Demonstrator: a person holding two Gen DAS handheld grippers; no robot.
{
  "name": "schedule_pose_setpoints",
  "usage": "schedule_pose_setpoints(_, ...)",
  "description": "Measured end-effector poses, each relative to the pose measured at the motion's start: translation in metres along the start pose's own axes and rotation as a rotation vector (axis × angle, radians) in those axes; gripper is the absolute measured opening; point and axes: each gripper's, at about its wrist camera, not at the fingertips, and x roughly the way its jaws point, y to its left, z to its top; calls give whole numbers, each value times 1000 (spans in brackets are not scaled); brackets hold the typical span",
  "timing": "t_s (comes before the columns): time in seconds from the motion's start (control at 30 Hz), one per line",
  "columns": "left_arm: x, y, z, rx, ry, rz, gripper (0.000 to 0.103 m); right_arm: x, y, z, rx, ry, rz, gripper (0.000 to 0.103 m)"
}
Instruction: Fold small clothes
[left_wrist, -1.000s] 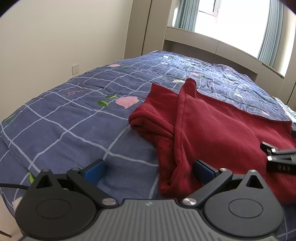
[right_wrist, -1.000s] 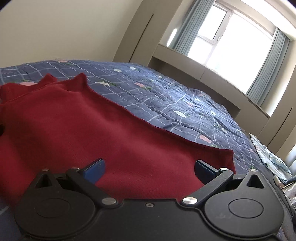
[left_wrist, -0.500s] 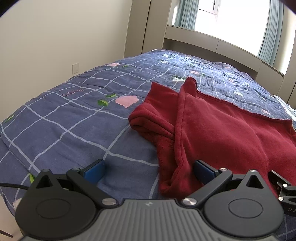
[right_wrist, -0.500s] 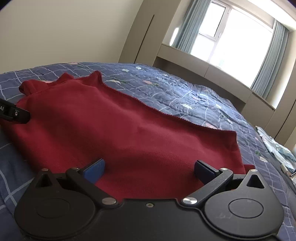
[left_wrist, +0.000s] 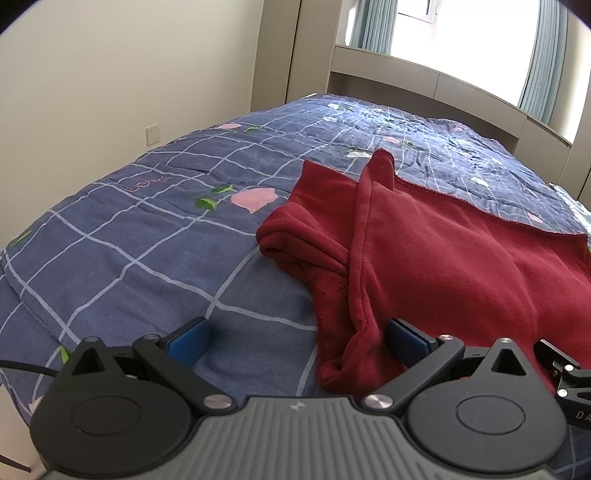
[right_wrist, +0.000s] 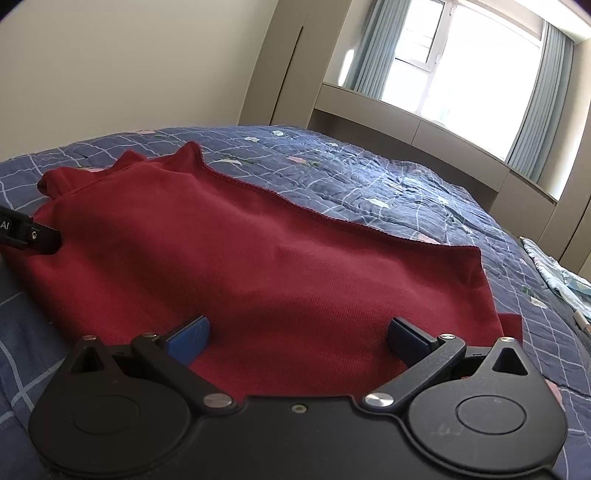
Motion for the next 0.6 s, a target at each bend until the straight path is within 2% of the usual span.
schedule_pose_setpoints(0.27,-1,-1,1,-8,12,11,103,5,-10,0,59,21,52,103)
schedule_pose_setpoints(0.43,-6,1,-8,-3,-39,-3,102,5,-10,0,62,20,53,102)
schedule_pose_setpoints(0.5,-12,4,-10,-35,-48,-34,103,5,-11,0,68,20,58,102)
schedule_pose_setpoints(0.6,-22,10,-11,-123,-71,-130,102,5,-12,0,73,18,62,102)
